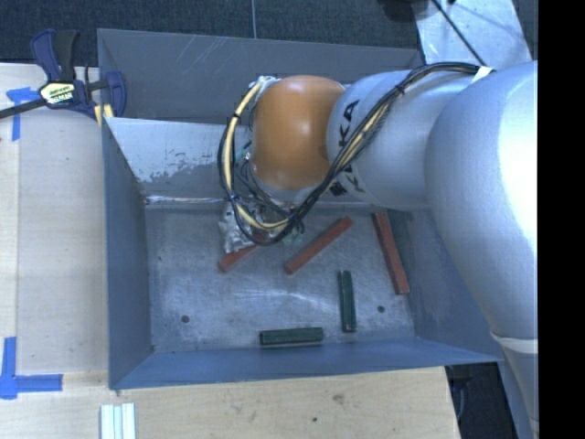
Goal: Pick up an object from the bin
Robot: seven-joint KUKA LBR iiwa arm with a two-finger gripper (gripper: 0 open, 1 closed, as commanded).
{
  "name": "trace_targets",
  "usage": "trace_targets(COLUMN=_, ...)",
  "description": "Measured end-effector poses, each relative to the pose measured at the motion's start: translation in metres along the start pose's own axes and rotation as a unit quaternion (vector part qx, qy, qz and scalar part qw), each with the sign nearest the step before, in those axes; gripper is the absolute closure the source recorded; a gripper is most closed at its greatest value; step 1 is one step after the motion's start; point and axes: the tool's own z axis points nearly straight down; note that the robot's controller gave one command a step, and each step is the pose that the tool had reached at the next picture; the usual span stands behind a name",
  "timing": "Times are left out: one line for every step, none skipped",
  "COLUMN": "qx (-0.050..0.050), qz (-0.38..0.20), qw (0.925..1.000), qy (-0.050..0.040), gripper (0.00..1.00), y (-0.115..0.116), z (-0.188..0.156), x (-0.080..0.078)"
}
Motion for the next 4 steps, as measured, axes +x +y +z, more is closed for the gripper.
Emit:
trace_targets(qx=0.002, qz=0.001, qw=1.0, qy=-0.0032, gripper=0.0, y=-0.003, z=0.007, x=0.001)
trace_targets(qx=0.002, qz=0.002, qw=1.0, qy=-0.0024, gripper=0.0, y=-0.003, z=0.007, x=0.002)
trace_targets(qx=0.003, qz=-0.174, qw=0.9847, qy=-0.0067, gripper=1.0, y=-0.053, z=0.004, x=0.046)
trace_targets(qx=0.003, qz=-0.173, qw=0.9848, qy=-0.0006, gripper=0.0, y=-0.054, z=0.007, x=0.049)
